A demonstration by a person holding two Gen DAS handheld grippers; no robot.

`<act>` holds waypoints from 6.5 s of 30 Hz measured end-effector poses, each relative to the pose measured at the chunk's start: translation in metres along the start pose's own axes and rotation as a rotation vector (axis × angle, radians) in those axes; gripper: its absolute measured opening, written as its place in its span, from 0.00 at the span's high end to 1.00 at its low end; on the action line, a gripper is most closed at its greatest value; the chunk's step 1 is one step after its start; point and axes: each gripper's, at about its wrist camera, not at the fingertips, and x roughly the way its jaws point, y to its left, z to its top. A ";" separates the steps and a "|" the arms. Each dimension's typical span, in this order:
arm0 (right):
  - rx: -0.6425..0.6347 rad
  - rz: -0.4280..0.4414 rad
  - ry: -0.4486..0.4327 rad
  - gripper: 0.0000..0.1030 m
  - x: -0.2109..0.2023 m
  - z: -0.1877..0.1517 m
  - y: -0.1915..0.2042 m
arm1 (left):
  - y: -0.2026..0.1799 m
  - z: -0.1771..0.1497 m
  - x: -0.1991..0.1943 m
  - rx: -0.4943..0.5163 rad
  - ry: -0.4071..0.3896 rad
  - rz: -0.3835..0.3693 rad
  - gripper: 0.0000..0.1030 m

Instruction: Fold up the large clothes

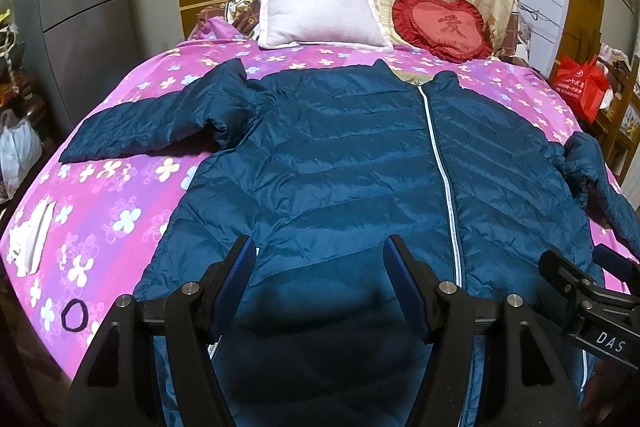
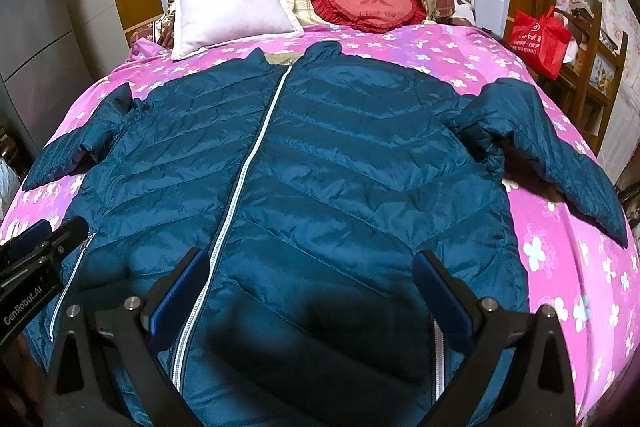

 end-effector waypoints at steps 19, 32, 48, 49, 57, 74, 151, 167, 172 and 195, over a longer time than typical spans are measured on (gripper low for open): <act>0.016 0.016 0.018 0.00 0.019 0.023 -0.001 | 0.006 0.013 0.018 -0.007 0.010 0.015 0.55; 0.019 0.030 0.044 0.00 0.044 0.045 0.005 | 0.015 0.030 0.039 -0.021 0.027 0.031 0.55; 0.054 0.084 0.087 0.00 0.092 0.072 0.021 | 0.049 0.056 0.071 -0.042 0.042 0.067 0.55; 0.059 0.087 0.088 0.00 0.094 0.073 0.022 | 0.054 0.058 0.073 -0.046 0.045 0.069 0.55; 0.039 0.095 0.113 0.00 0.115 0.078 0.036 | 0.127 0.076 0.075 -0.179 0.047 0.040 0.55; -0.031 0.151 0.123 0.00 0.112 0.074 0.060 | 0.385 0.097 0.118 -0.625 0.051 0.373 0.55; 0.122 0.062 0.117 0.00 0.108 0.065 -0.097 | -0.087 0.082 0.075 0.033 0.157 -0.563 0.64; 0.186 0.361 0.190 0.81 0.187 0.118 -0.012 | 0.100 0.062 0.088 -0.241 0.196 -0.079 0.63; 0.067 0.223 -0.002 0.90 0.144 0.130 -0.031 | 0.111 0.061 0.089 -0.257 0.149 -0.077 0.63; 0.106 0.066 -0.025 0.52 0.141 0.156 -0.113 | 0.052 0.119 0.120 -0.137 -0.003 0.008 0.63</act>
